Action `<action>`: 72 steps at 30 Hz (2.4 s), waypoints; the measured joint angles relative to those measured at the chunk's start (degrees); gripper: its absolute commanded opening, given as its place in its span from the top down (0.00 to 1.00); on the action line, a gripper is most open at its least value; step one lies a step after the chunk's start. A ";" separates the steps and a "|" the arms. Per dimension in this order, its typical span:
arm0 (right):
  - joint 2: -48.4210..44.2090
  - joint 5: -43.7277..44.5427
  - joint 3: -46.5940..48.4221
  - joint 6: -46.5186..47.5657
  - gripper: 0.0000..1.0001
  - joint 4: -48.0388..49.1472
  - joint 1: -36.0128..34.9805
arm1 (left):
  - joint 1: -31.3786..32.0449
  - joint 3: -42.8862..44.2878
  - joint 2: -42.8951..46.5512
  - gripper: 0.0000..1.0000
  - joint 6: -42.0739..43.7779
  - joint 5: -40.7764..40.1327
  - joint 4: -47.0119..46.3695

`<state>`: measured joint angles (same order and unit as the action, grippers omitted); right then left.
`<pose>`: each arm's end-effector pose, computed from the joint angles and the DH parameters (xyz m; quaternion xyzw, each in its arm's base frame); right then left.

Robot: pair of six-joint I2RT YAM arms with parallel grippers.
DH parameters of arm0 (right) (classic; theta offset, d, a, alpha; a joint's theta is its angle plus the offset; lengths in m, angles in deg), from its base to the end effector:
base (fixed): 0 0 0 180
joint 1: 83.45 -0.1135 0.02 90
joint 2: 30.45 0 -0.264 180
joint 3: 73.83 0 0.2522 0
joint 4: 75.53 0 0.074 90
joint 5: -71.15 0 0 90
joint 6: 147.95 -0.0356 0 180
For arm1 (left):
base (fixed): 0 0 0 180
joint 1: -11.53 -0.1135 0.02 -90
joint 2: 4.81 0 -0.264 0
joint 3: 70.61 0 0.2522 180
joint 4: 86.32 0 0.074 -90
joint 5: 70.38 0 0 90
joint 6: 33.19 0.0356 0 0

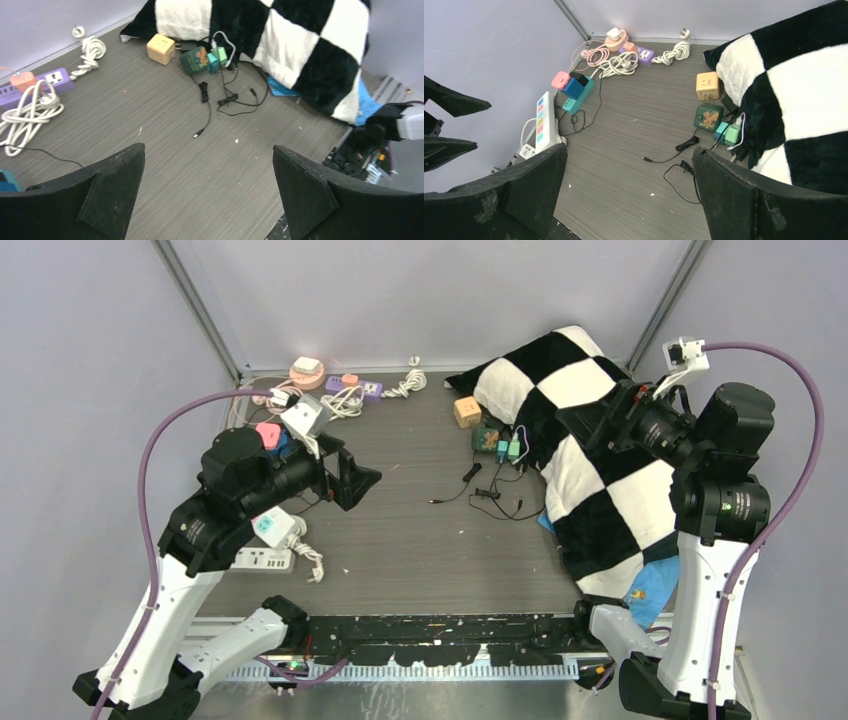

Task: Pull the plug off the socket
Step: Move the socket to the corner of the board.

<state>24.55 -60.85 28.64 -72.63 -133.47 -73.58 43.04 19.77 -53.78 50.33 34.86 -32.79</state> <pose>0.1399 -0.0002 0.4974 -0.0714 0.7499 0.3003 0.5851 0.1160 -0.0821 0.4567 0.2484 0.7346 -0.3003 0.5555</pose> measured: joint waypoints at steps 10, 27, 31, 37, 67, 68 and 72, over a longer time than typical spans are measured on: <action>0.20 -6.12 -16.57 -2.23 0.01 12.59 -0.17 | -7.13 -8.57 -6.01 0.00 0.90 -3.76 -5.51; 11.15 2.36 -26.77 22.05 0.00 12.72 -19.32 | -34.84 -19.85 -15.82 0.00 -3.28 -12.61 -20.55; 11.15 3.89 -28.87 24.06 0.00 12.39 -21.16 | -38.34 -26.27 -20.04 0.00 0.33 -13.73 -27.93; 11.17 6.47 -28.87 26.82 0.00 12.66 -25.79 | -43.23 -30.05 -27.12 0.00 2.54 -10.34 -34.32; 15.06 11.98 -28.87 31.21 0.01 11.91 -30.32 | -46.95 -20.59 -48.48 0.12 18.75 -3.13 -37.83; 15.06 11.98 -28.87 31.30 0.00 11.87 -30.40 | -46.95 -20.59 -48.72 0.12 19.26 -2.97 -37.73; 15.06 12.00 -28.85 31.41 0.00 11.76 -30.67 | -46.95 -20.59 -50.36 0.19 21.62 -1.64 -37.70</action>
<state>39.61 -48.85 -0.21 -41.22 -121.72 -104.25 -3.91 -0.81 -104.14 71.95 33.22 -70.50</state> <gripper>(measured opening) 0.996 0.857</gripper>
